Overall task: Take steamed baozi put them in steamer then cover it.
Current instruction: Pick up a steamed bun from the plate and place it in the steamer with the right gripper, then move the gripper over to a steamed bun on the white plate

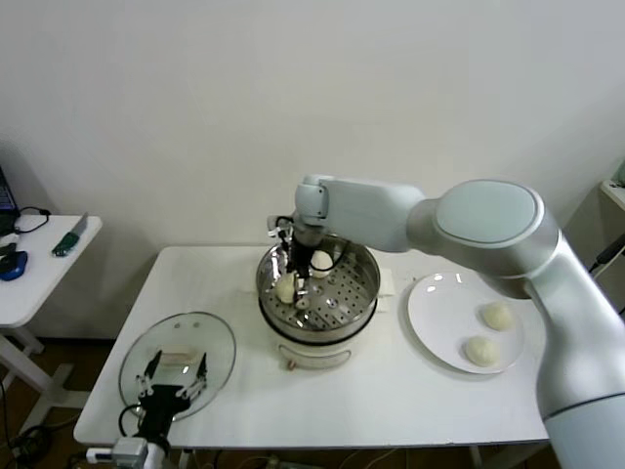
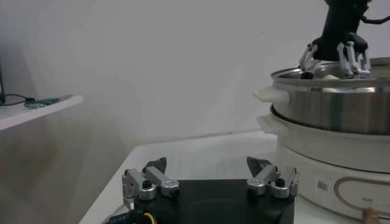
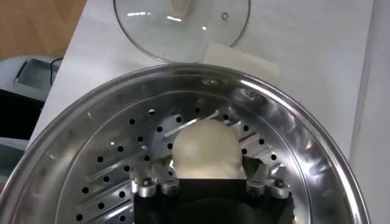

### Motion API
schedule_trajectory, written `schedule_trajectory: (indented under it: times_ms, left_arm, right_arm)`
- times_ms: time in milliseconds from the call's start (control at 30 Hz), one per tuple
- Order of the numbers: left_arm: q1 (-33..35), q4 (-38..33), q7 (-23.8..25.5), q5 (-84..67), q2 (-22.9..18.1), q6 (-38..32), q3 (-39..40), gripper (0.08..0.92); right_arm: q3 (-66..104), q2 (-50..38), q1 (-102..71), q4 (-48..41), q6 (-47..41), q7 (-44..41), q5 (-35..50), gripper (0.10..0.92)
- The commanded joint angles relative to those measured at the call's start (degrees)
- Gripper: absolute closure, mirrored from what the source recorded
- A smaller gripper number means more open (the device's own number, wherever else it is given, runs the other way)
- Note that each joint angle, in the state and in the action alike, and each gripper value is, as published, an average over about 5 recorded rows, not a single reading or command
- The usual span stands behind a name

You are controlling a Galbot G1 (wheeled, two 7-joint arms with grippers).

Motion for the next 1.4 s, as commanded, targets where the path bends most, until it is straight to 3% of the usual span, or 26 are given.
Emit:
schedule_trajectory:
  times_ms: [33,300,500,800,1100,1400]
  left_arm:
    - [-0.10,-0.03,0.00,0.00,-0.04,0.16,0.06,0.177]
    - [0.08,-0.17,-0.17,0.07,0.02,0.10,0.10,0.177]
    - [0.35,-0.32,-0.32,0.12,0.02,0.06,0.16,0.177]
    - [0.62,-0.76,-0.81,2.41,-0.66,0.67,0.29,0.177]
    - [1.75,-1.85,-0.67,2.96,-0.90,0.96,0.01,0.177]
    - [3.15,-1.63,-0.78,4.45,-1.03,0.85,-1.07,0.177]
  right_arm:
    - [0.31,-1.61,1.13,2.05,-0.08,-0.26,-0.54,0.213]
    - [-0.22,-10.20,10.60,9.34,0.26,-1.85,0.72,0.202]
    - [-1.57,-22.86,17.15,19.31,0.57,-2.20,-1.01,0.203]
    - [-3.45,-43.86,17.18,31.39,1.59,-2.28,-17.38,0.203]
    - [0.50,-55.97,5.73,32.60,2.63,-2.37,-30.84,0.203]
    - [10.92,-58.00,-9.71,27.14,4.18,-2.96,-38.74,0.203]
